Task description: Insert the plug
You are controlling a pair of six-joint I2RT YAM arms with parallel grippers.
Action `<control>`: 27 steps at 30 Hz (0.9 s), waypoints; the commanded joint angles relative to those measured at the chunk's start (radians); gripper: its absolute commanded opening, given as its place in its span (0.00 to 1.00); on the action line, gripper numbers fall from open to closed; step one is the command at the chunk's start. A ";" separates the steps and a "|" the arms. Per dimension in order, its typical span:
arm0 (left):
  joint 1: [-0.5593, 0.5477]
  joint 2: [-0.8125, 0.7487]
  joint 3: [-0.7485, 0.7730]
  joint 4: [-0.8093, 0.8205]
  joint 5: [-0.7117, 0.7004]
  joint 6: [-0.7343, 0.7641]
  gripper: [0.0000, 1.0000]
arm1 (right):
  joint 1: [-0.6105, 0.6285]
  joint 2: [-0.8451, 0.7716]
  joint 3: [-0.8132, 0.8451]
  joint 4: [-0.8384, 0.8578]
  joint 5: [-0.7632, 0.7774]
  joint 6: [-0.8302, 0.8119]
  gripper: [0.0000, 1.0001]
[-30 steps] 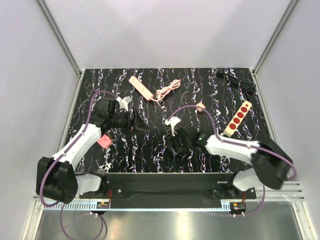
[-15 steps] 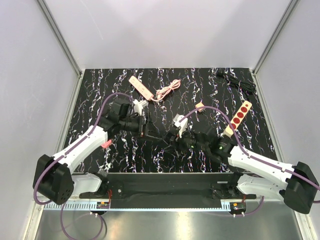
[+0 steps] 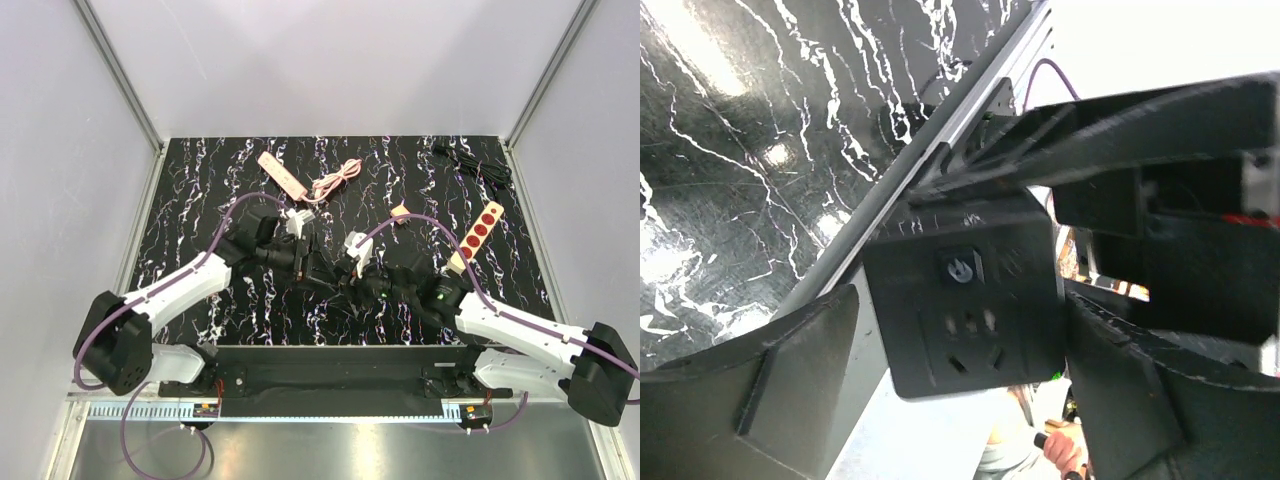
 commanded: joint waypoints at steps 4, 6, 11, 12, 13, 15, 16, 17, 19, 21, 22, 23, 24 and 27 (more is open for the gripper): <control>-0.023 0.037 -0.015 0.121 0.036 -0.050 0.75 | 0.016 -0.008 0.000 0.084 -0.033 -0.020 0.01; -0.024 0.045 -0.021 0.171 0.061 -0.078 0.52 | 0.016 -0.005 -0.002 0.082 -0.030 -0.020 0.03; -0.027 0.027 -0.031 0.233 0.084 -0.101 0.00 | 0.016 -0.039 -0.012 0.082 0.016 0.021 0.48; -0.027 0.019 -0.033 0.231 0.082 -0.099 0.00 | 0.016 -0.048 -0.012 0.081 0.036 0.034 0.57; -0.027 0.014 -0.032 0.230 0.084 -0.096 0.00 | 0.016 -0.059 -0.011 0.079 0.044 0.047 0.73; -0.024 -0.009 -0.021 0.174 0.053 -0.049 0.00 | 0.016 -0.089 -0.009 0.078 0.073 0.103 0.86; -0.018 -0.036 0.034 0.014 -0.017 0.035 0.00 | 0.016 -0.117 -0.011 0.056 0.118 0.202 0.97; -0.018 -0.045 0.034 0.012 -0.037 0.036 0.00 | 0.016 -0.125 -0.011 0.056 0.119 0.202 0.97; -0.005 -0.067 0.060 -0.032 -0.071 0.080 0.00 | 0.014 -0.135 -0.005 0.015 0.180 0.244 0.99; 0.005 -0.094 0.068 -0.074 -0.112 0.106 0.00 | 0.016 -0.149 0.000 -0.054 0.258 0.305 0.99; 0.015 -0.102 0.076 -0.087 -0.131 0.114 0.00 | 0.016 -0.155 0.009 -0.101 0.306 0.328 0.99; 0.022 -0.116 0.080 -0.119 -0.170 0.135 0.00 | 0.016 -0.167 0.012 -0.122 0.338 0.369 0.99; 0.028 -0.122 0.085 -0.137 -0.194 0.151 0.00 | 0.016 -0.175 0.017 -0.158 0.402 0.388 0.98; 0.037 -0.144 0.132 -0.233 -0.341 0.223 0.00 | 0.013 -0.184 0.037 -0.238 0.542 0.460 0.98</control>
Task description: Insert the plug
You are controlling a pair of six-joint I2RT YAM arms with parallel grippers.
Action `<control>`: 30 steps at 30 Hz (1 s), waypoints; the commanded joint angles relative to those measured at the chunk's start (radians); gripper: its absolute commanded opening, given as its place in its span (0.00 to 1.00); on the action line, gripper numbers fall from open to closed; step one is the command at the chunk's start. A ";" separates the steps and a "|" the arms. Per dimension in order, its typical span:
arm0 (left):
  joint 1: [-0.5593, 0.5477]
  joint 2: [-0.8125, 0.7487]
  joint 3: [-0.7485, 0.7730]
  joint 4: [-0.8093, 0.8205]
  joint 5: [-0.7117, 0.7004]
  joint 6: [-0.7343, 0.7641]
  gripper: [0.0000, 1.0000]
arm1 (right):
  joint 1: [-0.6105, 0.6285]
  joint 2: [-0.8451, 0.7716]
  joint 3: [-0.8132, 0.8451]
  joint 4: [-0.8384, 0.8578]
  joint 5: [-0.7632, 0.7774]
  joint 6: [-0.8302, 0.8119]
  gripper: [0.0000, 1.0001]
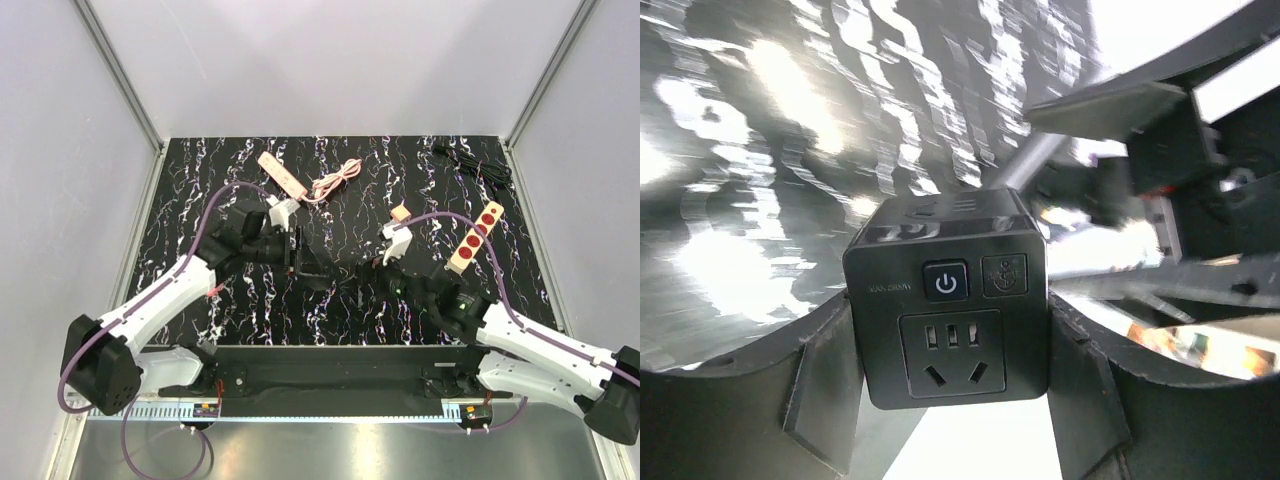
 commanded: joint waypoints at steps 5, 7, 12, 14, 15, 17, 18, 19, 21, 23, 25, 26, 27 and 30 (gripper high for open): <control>0.051 -0.050 0.181 -0.200 -0.424 0.192 0.00 | -0.076 0.077 0.127 -0.214 0.232 0.198 0.97; 0.068 -0.041 0.236 -0.194 -0.484 0.248 0.00 | -0.208 0.123 0.154 -0.195 0.080 0.198 0.97; 0.083 0.021 0.363 -0.119 -0.760 0.527 0.00 | -0.304 0.331 0.287 -0.128 0.003 0.158 0.97; 0.097 0.073 0.398 -0.068 -0.748 0.631 0.00 | -0.317 0.440 0.343 -0.103 -0.021 0.169 0.97; 0.116 0.091 0.426 -0.050 -0.744 0.641 0.00 | -0.325 0.480 0.395 -0.091 -0.029 0.181 0.96; 0.151 0.146 0.455 0.018 -0.689 0.667 0.00 | -0.342 0.604 0.450 -0.054 -0.014 0.251 0.95; 0.190 0.168 0.460 0.074 -0.649 0.659 0.00 | -0.345 0.644 0.502 -0.037 -0.005 0.274 0.94; 0.211 0.200 0.459 0.107 -0.568 0.650 0.00 | -0.345 0.724 0.531 -0.022 0.000 0.305 0.93; 0.257 0.231 0.443 0.168 -0.485 0.657 0.00 | -0.347 0.808 0.631 -0.007 0.020 0.346 0.92; 0.272 0.274 0.437 0.226 -0.408 0.723 0.00 | -0.354 0.933 0.705 -0.008 0.017 0.414 0.91; 0.294 0.312 0.437 0.259 -0.399 0.780 0.00 | -0.360 1.052 0.817 -0.008 -0.004 0.472 0.87; 0.306 0.326 0.432 0.272 -0.385 0.789 0.00 | -0.359 1.088 0.852 -0.008 -0.020 0.483 0.86; 0.332 0.338 0.426 0.294 -0.374 0.796 0.00 | -0.359 1.121 0.918 -0.005 -0.026 0.491 0.84; 0.382 0.373 0.380 0.442 -0.322 0.814 0.00 | -0.359 1.229 1.022 -0.005 -0.012 0.521 0.80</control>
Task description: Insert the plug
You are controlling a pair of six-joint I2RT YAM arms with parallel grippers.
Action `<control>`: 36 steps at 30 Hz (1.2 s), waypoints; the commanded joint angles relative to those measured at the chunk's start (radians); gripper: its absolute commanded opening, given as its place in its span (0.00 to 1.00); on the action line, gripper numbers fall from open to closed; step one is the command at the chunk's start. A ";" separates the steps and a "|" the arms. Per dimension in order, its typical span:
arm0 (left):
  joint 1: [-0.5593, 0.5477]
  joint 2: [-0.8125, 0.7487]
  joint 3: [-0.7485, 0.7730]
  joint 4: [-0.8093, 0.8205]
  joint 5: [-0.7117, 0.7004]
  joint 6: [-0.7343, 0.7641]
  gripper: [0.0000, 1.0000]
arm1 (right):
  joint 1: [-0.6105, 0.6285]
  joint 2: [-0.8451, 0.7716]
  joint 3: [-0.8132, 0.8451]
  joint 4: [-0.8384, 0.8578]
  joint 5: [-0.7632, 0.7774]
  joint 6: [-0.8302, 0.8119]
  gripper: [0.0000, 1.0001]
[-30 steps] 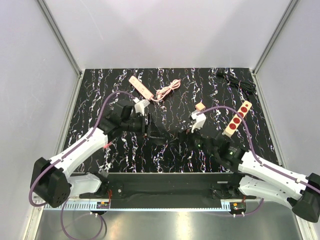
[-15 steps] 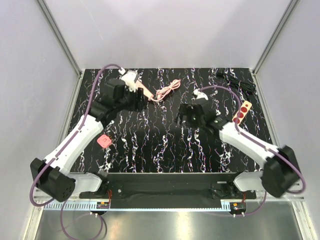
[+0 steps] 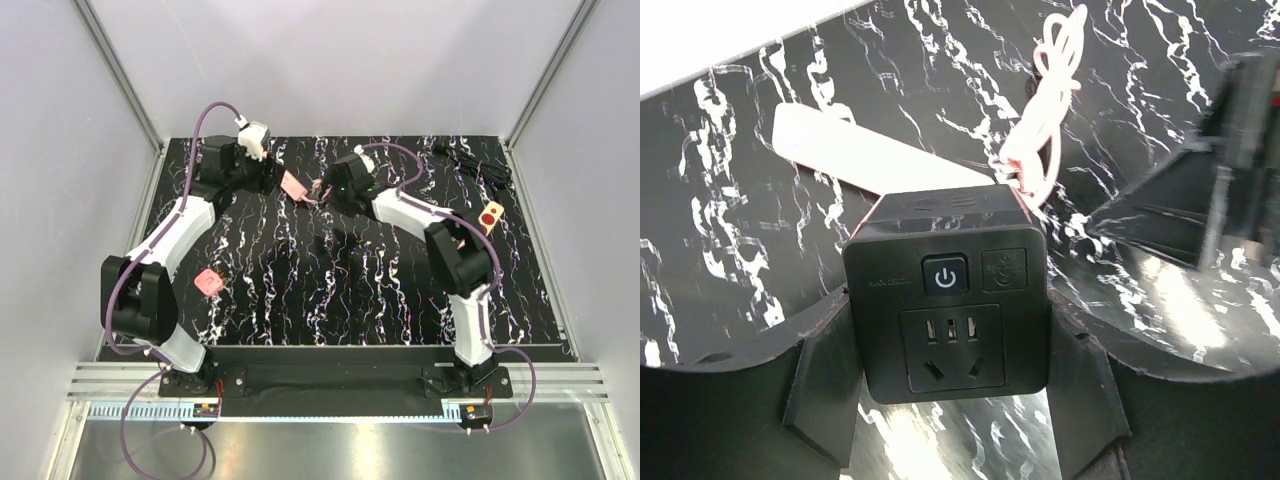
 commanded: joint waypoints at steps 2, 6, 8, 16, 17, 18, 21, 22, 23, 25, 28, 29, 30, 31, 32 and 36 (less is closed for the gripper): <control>0.068 0.014 -0.028 0.292 0.118 0.076 0.00 | -0.010 0.109 0.156 0.023 0.033 0.084 0.79; 0.108 0.045 -0.015 0.318 0.124 0.042 0.00 | -0.022 0.214 0.240 0.027 0.084 0.121 0.76; 0.108 0.039 -0.034 0.331 0.127 0.038 0.00 | -0.025 0.252 0.288 0.033 0.093 0.139 0.74; 0.110 -0.018 -0.137 0.403 0.092 0.016 0.00 | -0.024 0.412 0.428 0.026 0.040 0.139 0.57; 0.110 -0.024 -0.143 0.401 0.092 0.016 0.00 | -0.024 0.413 0.429 0.014 0.038 0.116 0.50; 0.110 -0.036 -0.148 0.391 0.086 0.019 0.00 | -0.025 0.412 0.428 0.003 0.037 0.066 0.45; 0.110 -0.058 -0.160 0.355 0.075 0.045 0.00 | -0.036 0.381 0.390 -0.022 0.000 -0.041 0.25; 0.110 -0.062 -0.153 0.335 0.079 0.074 0.00 | -0.039 0.368 0.368 -0.023 -0.025 -0.063 0.22; 0.108 -0.072 -0.148 0.285 0.079 0.088 0.00 | -0.047 0.349 0.324 -0.023 -0.037 -0.086 0.17; 0.108 -0.082 -0.133 0.237 0.061 0.110 0.00 | -0.048 0.292 0.246 -0.023 -0.048 -0.152 0.07; 0.108 -0.101 -0.111 0.151 0.026 0.133 0.00 | -0.054 0.219 0.169 -0.022 -0.120 -0.198 0.01; 0.108 -0.107 -0.105 0.095 0.011 0.136 0.00 | -0.056 0.203 0.122 -0.023 -0.140 -0.200 0.00; 0.108 -0.113 -0.099 0.072 -0.008 0.148 0.00 | -0.059 0.177 0.100 -0.023 -0.163 -0.201 0.00; 0.108 -0.119 -0.097 0.056 -0.014 0.154 0.00 | -0.060 0.167 0.078 -0.022 -0.213 -0.200 0.00; 0.108 -0.136 -0.102 0.038 -0.025 0.159 0.00 | -0.063 0.156 0.036 -0.022 -0.236 -0.204 0.00; 0.108 -0.177 -0.125 0.002 -0.039 0.188 0.00 | -0.083 0.095 -0.067 -0.023 -0.362 -0.220 0.00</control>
